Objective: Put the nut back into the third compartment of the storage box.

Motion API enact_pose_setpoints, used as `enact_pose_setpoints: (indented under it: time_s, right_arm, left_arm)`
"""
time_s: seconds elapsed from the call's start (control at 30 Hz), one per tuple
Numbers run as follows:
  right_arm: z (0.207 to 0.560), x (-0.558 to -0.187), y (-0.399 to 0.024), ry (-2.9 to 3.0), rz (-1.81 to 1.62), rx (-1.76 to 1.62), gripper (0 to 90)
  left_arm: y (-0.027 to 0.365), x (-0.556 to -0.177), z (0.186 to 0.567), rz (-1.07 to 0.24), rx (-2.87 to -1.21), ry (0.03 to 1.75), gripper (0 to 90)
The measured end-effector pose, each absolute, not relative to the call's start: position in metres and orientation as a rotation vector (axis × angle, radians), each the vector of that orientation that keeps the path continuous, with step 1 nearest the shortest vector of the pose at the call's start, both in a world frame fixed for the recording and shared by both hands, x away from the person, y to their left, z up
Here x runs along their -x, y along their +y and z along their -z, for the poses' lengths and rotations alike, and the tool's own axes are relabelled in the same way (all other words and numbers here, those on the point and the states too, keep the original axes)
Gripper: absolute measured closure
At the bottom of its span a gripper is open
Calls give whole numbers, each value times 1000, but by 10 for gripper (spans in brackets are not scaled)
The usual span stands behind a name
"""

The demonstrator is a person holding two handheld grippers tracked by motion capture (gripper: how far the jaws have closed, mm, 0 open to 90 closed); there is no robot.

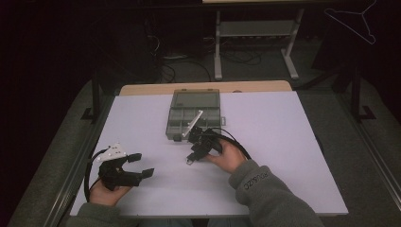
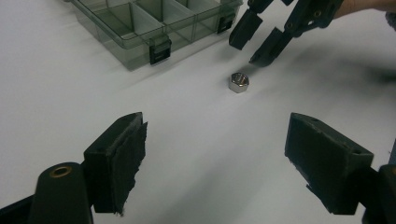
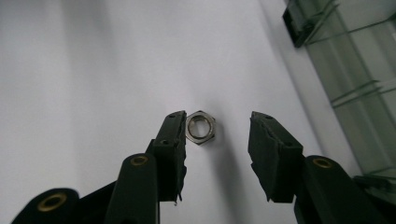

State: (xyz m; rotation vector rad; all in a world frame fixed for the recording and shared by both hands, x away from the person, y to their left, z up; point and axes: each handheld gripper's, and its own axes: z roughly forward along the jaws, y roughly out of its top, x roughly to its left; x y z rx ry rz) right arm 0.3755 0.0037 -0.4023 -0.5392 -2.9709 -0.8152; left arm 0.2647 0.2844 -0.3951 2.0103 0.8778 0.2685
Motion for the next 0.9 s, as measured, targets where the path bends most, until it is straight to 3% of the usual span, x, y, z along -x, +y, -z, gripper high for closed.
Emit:
enact_pose_setpoints:
  time_s: [0.57,0.9]
  right_arm:
    - [421,-368,19,-3001,748,519,600]
    - [425,-366,23,-3024,722,499,678]
  left_arm:
    - [285,-265,395,-268,-2009,877,197]
    - [285,-265,395,-267,-2008,878,197]
